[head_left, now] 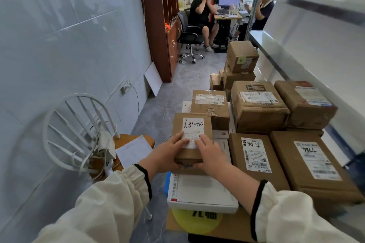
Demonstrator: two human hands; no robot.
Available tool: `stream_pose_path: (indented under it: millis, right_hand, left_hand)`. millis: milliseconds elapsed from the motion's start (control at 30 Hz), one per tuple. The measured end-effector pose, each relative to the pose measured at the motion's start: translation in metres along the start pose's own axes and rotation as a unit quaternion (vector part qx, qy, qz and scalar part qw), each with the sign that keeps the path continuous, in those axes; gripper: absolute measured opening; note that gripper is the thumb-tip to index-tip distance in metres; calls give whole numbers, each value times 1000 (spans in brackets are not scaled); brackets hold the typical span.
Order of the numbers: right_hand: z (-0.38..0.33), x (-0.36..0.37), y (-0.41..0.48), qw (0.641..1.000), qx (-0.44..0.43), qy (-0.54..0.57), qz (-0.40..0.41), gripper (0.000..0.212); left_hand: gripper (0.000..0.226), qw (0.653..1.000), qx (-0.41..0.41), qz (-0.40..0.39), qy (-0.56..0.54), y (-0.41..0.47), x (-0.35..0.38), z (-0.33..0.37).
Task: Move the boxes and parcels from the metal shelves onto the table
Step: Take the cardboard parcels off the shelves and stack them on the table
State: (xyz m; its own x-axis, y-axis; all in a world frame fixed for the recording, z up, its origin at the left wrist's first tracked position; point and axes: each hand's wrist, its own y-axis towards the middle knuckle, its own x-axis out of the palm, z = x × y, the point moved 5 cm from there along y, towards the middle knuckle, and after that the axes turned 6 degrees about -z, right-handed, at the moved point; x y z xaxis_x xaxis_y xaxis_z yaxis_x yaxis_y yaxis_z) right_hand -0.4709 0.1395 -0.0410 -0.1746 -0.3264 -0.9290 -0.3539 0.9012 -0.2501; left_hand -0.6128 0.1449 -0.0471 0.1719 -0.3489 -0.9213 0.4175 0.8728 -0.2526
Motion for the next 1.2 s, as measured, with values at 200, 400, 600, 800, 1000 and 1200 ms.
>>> stream_pose_path:
  millis: [200, 400, 600, 800, 1000, 1200]
  right_hand:
    - [1, 0, -1, 999, 14, -35, 0, 90]
    - [12, -31, -12, 998, 25, -63, -14, 114]
    - [50, -68, -48, 997, 66, -43, 25, 117]
    - [126, -89, -149, 982, 165, -30, 82, 113]
    - [205, -87, -327, 942, 312, 3, 121, 113]
    - [243, -49, -558, 875, 465, 17, 135, 110]
  left_hand:
    - [97, 1000, -1, -3, 18, -1, -2, -4]
    - [100, 997, -4, 41, 64, 11, -49, 12]
    - [98, 990, 57, 54, 115, 35, -70, 83]
    - [97, 980, 137, 36, 137, 52, -42, 209]
    - [96, 948, 281, -1, 151, 30, 3, 371]
    - [95, 883, 441, -39, 154, -55, 85, 554]
